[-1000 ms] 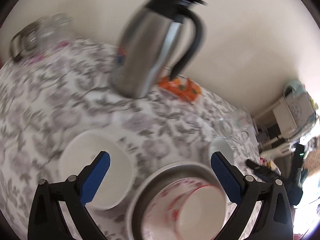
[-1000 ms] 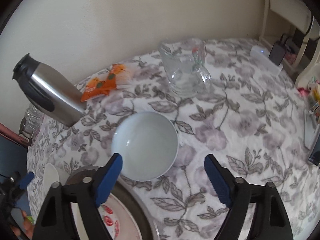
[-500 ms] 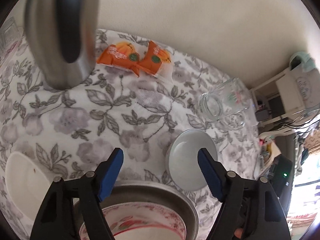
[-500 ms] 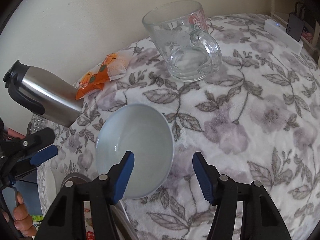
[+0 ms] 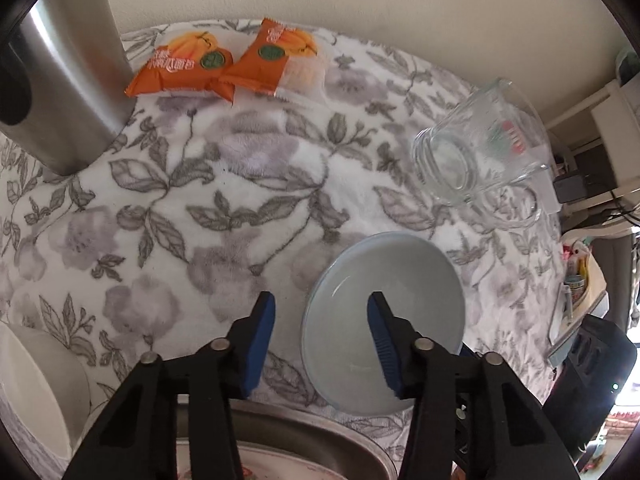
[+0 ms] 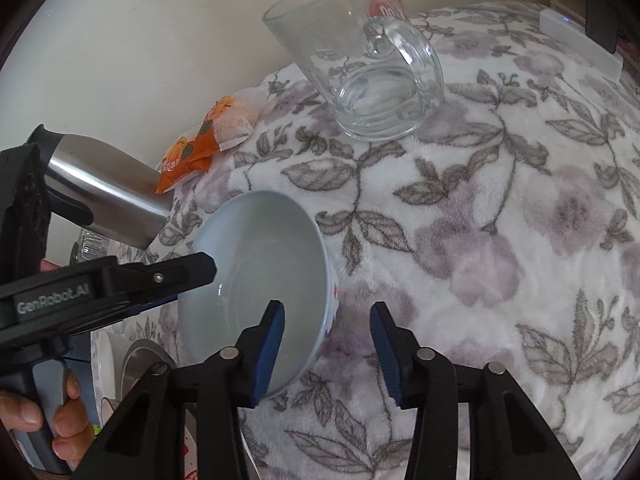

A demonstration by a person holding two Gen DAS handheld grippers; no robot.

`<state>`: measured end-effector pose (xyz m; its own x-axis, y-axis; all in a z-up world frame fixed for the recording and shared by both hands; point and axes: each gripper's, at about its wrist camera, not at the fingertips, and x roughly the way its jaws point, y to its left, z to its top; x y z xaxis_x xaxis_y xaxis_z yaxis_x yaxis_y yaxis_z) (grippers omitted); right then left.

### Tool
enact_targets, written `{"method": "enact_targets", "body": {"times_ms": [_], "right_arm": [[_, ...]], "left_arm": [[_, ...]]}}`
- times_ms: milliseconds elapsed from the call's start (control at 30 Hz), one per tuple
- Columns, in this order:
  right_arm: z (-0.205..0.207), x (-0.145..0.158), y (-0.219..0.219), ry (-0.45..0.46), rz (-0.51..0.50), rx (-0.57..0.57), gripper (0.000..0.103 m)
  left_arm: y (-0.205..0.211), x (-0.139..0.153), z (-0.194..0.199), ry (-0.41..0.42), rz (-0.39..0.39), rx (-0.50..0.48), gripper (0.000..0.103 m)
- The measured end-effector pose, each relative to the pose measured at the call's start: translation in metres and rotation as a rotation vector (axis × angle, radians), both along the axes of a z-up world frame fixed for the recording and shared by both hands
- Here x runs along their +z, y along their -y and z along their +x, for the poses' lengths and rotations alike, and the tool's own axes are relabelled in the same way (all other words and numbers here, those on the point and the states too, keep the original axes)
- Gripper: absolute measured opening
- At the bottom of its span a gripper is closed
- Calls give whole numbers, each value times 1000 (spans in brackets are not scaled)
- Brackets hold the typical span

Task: Organize plates and bowls
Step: 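Move both grippers to the rim of the pale blue round bowl, then close both grippers on the pale blue bowl rim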

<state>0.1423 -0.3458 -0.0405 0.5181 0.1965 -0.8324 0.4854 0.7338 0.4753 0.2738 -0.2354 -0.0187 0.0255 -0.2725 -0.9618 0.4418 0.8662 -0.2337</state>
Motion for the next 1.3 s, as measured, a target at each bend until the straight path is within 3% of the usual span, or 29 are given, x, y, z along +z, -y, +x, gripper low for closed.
{"method": "enact_targets", "body": {"times_ms": [267, 500, 1300], "right_arm": [[0, -5, 2, 23, 19, 4, 32], [2, -1, -4, 33, 4, 23, 25], [-1, 5, -6, 4, -30, 17, 25]], "left_arm": [[9, -18, -3, -20, 28, -1, 29], [10, -21, -3, -16, 22, 6, 22], [2, -12, -10, -4, -26, -3, 21]]}}
